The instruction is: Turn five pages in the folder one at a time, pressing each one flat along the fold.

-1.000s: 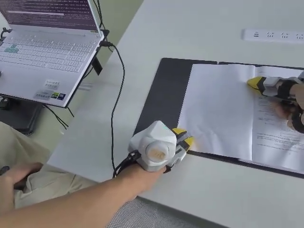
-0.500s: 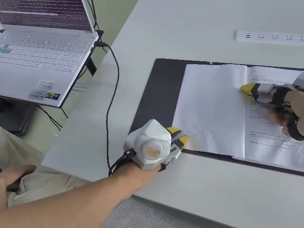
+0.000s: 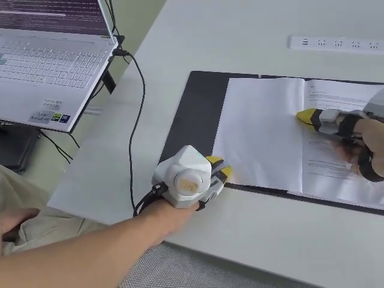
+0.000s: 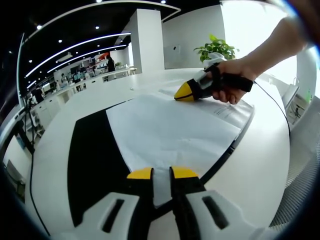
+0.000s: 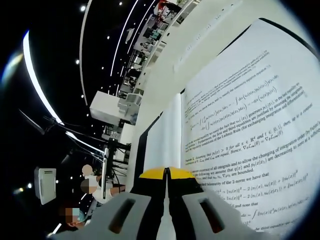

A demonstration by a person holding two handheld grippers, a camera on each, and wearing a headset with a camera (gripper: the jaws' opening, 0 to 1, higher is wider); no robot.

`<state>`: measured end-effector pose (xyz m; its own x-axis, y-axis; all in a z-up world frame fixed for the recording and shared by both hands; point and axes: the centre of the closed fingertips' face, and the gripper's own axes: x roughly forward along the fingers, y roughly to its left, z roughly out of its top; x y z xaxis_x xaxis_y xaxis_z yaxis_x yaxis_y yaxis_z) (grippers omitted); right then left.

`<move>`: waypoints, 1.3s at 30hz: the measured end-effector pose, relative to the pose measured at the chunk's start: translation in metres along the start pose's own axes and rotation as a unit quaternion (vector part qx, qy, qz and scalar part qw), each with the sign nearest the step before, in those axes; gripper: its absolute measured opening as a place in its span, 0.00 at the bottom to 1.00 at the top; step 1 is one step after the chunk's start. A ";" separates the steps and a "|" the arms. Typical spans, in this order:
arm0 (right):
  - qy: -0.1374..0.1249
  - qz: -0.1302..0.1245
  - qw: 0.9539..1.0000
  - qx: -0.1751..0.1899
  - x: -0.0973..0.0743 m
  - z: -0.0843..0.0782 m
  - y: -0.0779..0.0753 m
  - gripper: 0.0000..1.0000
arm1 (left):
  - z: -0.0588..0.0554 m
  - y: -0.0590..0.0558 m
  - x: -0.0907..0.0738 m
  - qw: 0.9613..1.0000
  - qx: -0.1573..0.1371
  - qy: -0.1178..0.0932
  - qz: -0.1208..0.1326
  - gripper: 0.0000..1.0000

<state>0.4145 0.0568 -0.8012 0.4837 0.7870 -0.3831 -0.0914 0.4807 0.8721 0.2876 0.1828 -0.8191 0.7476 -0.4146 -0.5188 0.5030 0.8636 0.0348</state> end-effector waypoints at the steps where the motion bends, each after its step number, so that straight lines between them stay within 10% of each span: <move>1: 0.001 0.002 1.000 0.000 -0.001 -0.002 0.000 0.00 | 0.000 0.000 0.000 1.000 0.000 0.000 0.000 0.11; 39: 0.066 0.029 0.997 -0.003 -0.036 -0.074 0.010 0.00 | 0.001 -0.001 0.000 1.000 0.010 -0.003 0.000 0.11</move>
<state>0.3315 0.0621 -0.8011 0.3580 0.8573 -0.3698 -0.1217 0.4356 0.8919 0.2876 0.1820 -0.8179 0.7503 -0.4165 -0.5134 0.5114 0.8578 0.0515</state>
